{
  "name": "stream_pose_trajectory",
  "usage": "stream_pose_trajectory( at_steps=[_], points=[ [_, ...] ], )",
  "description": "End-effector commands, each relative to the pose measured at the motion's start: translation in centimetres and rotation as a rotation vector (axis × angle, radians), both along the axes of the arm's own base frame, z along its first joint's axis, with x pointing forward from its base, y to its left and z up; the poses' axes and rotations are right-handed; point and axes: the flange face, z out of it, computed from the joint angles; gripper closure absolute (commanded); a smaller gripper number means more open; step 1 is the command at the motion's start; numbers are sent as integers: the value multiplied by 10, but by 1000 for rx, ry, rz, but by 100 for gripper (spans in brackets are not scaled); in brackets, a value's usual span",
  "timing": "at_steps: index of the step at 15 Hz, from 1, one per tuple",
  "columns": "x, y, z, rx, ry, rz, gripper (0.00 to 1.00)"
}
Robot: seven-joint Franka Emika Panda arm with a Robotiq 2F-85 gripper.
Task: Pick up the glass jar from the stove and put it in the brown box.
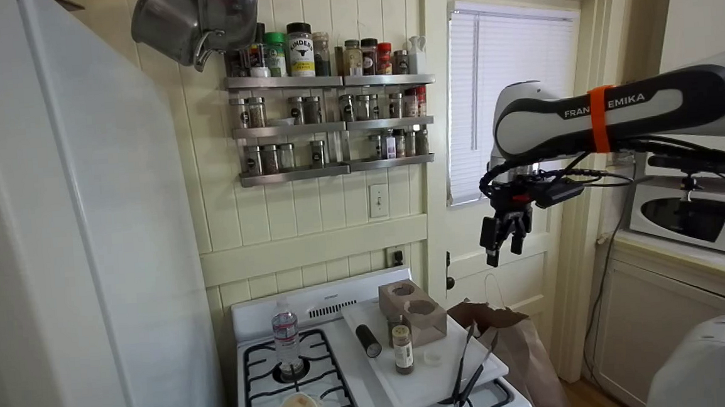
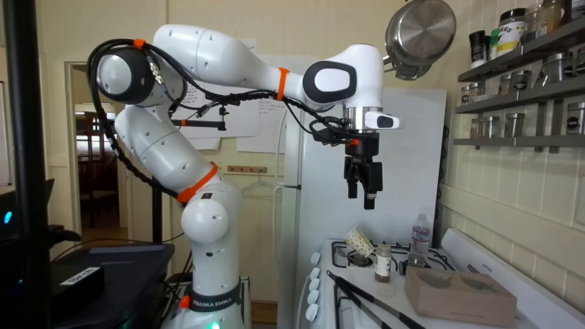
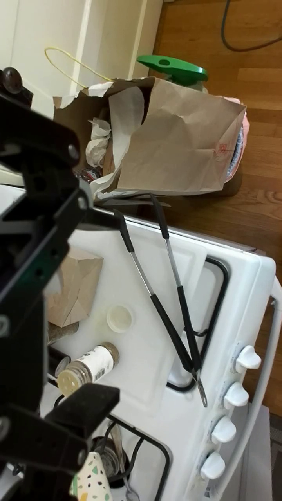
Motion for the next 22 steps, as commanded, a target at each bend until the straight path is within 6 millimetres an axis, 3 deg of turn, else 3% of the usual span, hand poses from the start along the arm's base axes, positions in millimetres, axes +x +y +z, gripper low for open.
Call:
stream_pose_trajectory(
  at_steps=[1, 3, 7, 9, 11, 12, 14, 17, 22],
  points=[
    [5, 5, -3, 21, -4, 29, 0],
    [22, 21, -8, 66, -36, 94, 0],
    [56, 76, -30, 120, -48, 252, 0],
    [62, 114, -48, 96, 2, 369, 0],
    [71, 135, -60, 59, 50, 448, 0],
    [62, 121, -50, 74, 24, 376, 0],
    [67, 138, -60, 61, 55, 419, 0],
    [70, 137, -62, 62, 59, 431, 0],
    [100, 140, -89, -24, -4, 395, 0]
  ],
)
